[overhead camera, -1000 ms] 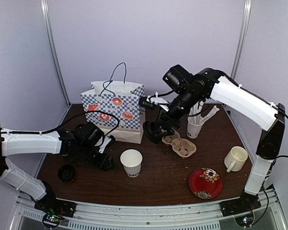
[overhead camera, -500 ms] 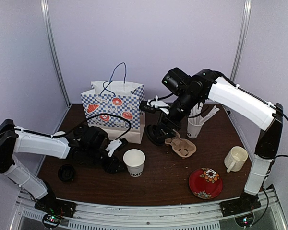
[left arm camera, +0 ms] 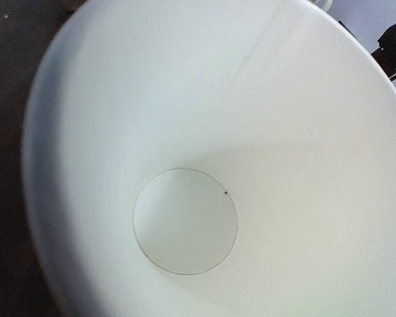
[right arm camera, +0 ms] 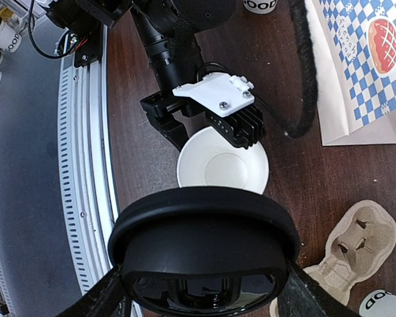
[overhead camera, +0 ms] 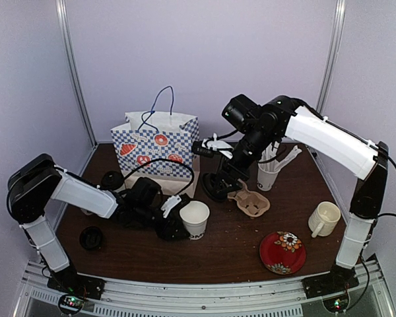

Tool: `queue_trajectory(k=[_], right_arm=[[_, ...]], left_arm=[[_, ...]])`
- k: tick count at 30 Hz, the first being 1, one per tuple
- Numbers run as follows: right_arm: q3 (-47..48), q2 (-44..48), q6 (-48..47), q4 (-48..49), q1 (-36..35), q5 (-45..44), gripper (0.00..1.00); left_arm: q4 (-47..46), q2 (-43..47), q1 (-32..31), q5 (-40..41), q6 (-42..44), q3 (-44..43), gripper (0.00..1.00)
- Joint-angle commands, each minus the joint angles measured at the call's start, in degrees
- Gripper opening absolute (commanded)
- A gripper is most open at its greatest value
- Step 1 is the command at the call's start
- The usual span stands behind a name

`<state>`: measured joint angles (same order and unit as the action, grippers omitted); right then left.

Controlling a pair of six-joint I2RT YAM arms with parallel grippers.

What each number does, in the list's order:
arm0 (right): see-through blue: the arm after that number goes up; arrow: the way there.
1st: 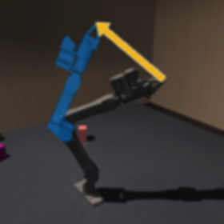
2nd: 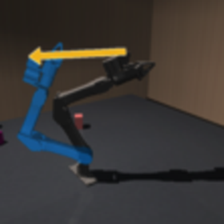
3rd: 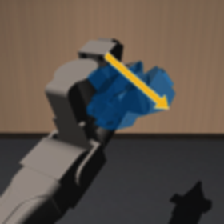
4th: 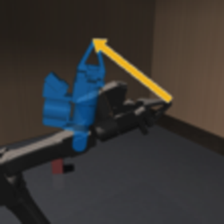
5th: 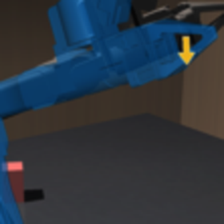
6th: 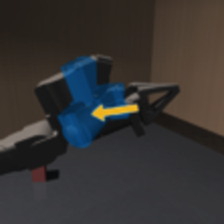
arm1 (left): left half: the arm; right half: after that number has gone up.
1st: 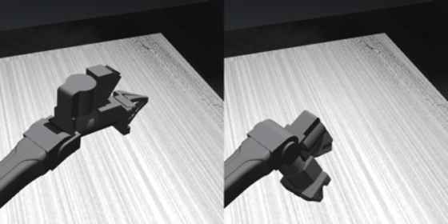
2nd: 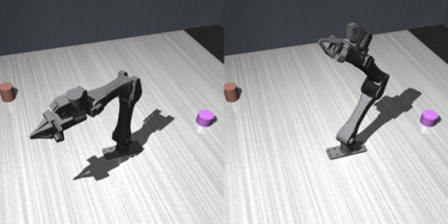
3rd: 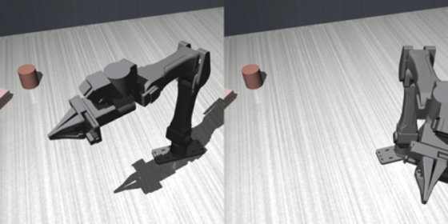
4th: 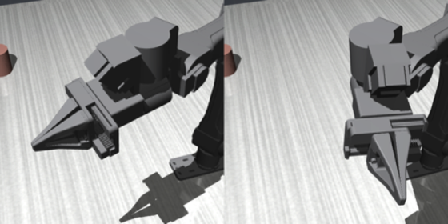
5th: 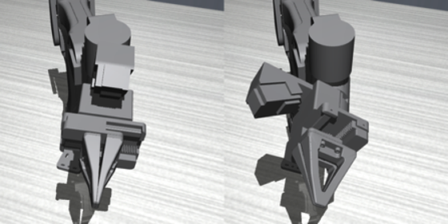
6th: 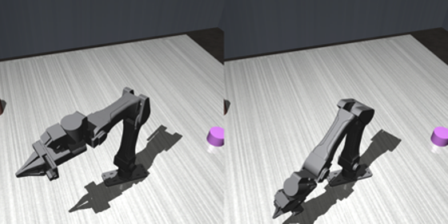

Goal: Pack the takeout coffee

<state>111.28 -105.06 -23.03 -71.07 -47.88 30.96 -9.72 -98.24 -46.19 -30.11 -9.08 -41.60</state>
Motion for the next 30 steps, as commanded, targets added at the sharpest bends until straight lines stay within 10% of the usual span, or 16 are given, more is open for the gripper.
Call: queue_trajectory(k=[1,8,21,23,30], right_arm=[[0.67,-0.27,-1.64,-1.40,-0.33,-1.86,0.71],[1.01,-0.88,-2.67,-2.75,-0.40,-2.87,0.71],[5.78,-6.90,-4.83,-6.55,-1.98,-8.73,0.71],[7.36,-8.77,-4.84,-7.36,-2.76,-9.57,0.72],[14.94,-16.37,-3.87,-11.03,-5.35,-15.70,0.72]], left_arm=[[-7.17,-2.69,-0.77,-4.53,-1.05,-3.56,0.54],[-6.16,-4.73,-2.23,-4.13,-1.67,-5.58,0.55],[0.84,21.45,-2.84,22.48,-20.28,6.50,0.64],[0.78,23.72,-3.47,26.31,-22.84,7.29,0.95],[-3.52,32.04,-3.73,35.52,-27.88,12.88,0.98]])
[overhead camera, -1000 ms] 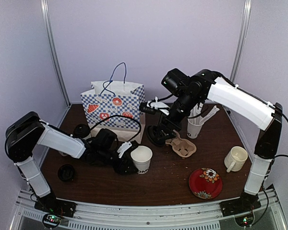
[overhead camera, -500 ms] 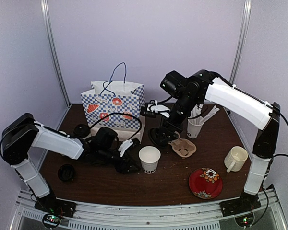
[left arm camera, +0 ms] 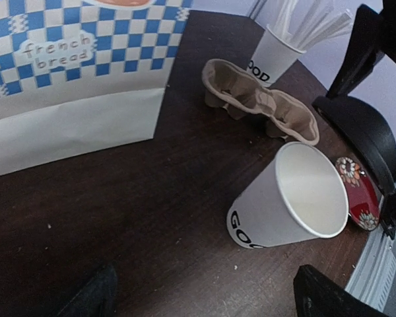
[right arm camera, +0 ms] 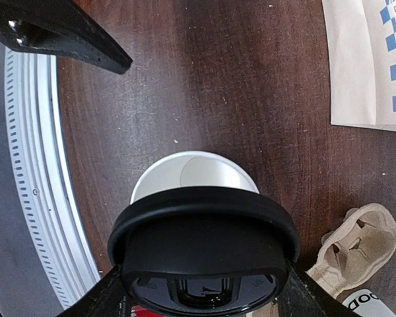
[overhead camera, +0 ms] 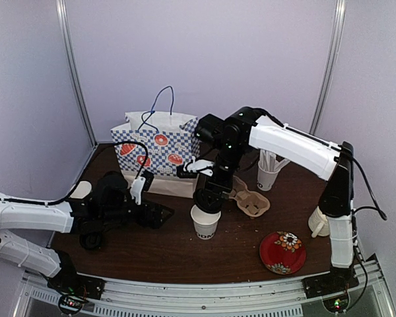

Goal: Pack the takeout coffee

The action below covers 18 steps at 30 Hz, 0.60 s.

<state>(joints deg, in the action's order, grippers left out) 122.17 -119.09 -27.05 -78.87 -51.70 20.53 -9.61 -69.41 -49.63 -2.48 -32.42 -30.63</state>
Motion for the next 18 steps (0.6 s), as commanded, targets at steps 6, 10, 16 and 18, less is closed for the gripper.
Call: queue_trajectory(k=[6,10,16,18], right_arm=[[7.31,-5.34,-0.19,-4.91,-2.98,-7.99,0.73],[6.68,-6.15,-0.52,-4.98,-3.63,-9.93,0.74],[6.62,-7.78,-0.56,-5.20,-4.69,-10.96,0.75],[6.82,-8.28,-0.55,-5.18,-4.96,-11.20,0.75]], left_arm=[[3.67,5.26,-0.25,12.24,-7.14,0.32,0.98],[-3.30,8.12,-0.25,11.95,-10.20,5.05,0.97],[-3.96,9.97,-0.27,9.95,-8.63,5.33,0.94],[-3.39,10.49,-0.23,9.95,-8.49,5.39,0.94]])
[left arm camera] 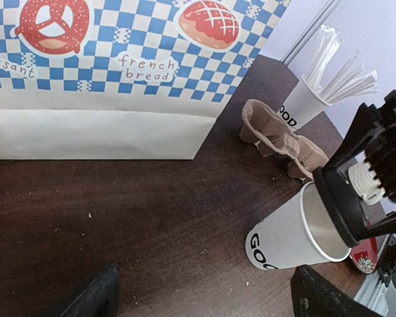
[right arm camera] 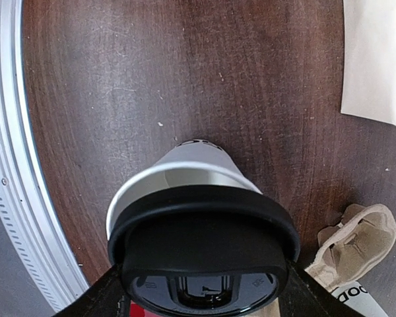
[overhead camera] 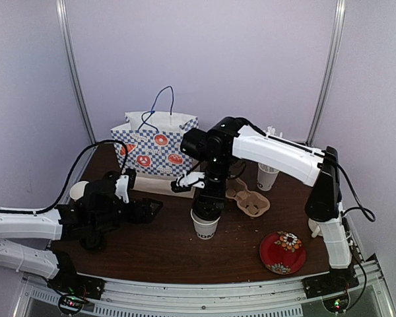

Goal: Pack the takeout coffee

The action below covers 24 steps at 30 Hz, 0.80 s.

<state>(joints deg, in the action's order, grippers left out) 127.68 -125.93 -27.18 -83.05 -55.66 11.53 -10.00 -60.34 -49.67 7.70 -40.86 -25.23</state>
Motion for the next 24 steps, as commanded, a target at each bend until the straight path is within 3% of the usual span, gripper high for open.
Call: queue_trajectory(k=[1,24], right_arm=[[1.41,-1.58,-0.35,-0.88,-1.15,-2.29,0.76],[1.81,-2.74,-0.40,-1.06,-2.70,-3.38,0.86]], left_arm=[[-2.74,1.54,-0.24,-0.18,0.03,0.01,0.94],[-3.71,0.02,-0.23,-1.02,-0.08,0.38,0.91]])
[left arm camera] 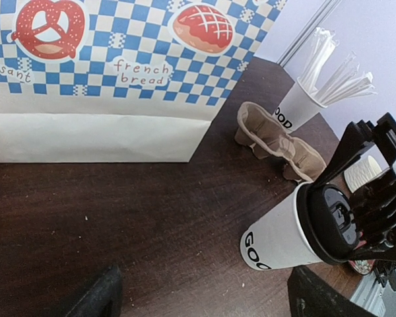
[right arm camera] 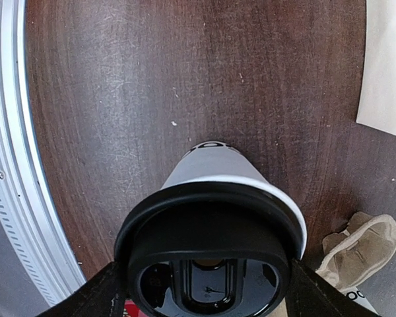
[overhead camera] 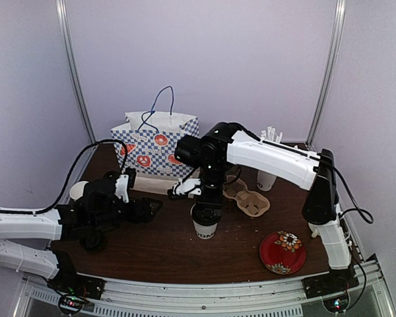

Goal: Pack the takeout coffee

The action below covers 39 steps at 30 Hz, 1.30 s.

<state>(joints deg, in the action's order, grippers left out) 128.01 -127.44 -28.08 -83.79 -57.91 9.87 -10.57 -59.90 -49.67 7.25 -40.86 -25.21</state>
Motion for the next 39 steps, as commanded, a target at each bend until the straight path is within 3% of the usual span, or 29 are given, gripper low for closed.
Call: queue_trajectory(k=[1,21,23,34,39], right_arm=[[1.54,-1.01,0.48,-0.25,-0.46,-1.70,0.86],[0.73,2.15,1.81,1.32,-0.36,-3.40,0.92],[0.61,3.06,1.52,0.91,-0.36,-2.53,0.98],[-4.52,13.28,1.45,-0.07,2.83,7.40,0.99],[-16.07,21.47,5.57,7.24,9.48,17.03,0.99]], left_arm=[[-3.13,-0.48,-0.25,-0.55,-0.09,0.34,0.91],[-1.39,-5.69,-0.25,-4.71,-1.36,-3.65,0.85],[-1.17,-5.96,-0.25,-5.15,-1.66,-3.91,0.84],[7.96,-13.94,-0.24,-12.90,-5.66,-15.14,0.79],[7.57,-19.03,-0.25,-17.04,-9.29,-19.18,0.72]])
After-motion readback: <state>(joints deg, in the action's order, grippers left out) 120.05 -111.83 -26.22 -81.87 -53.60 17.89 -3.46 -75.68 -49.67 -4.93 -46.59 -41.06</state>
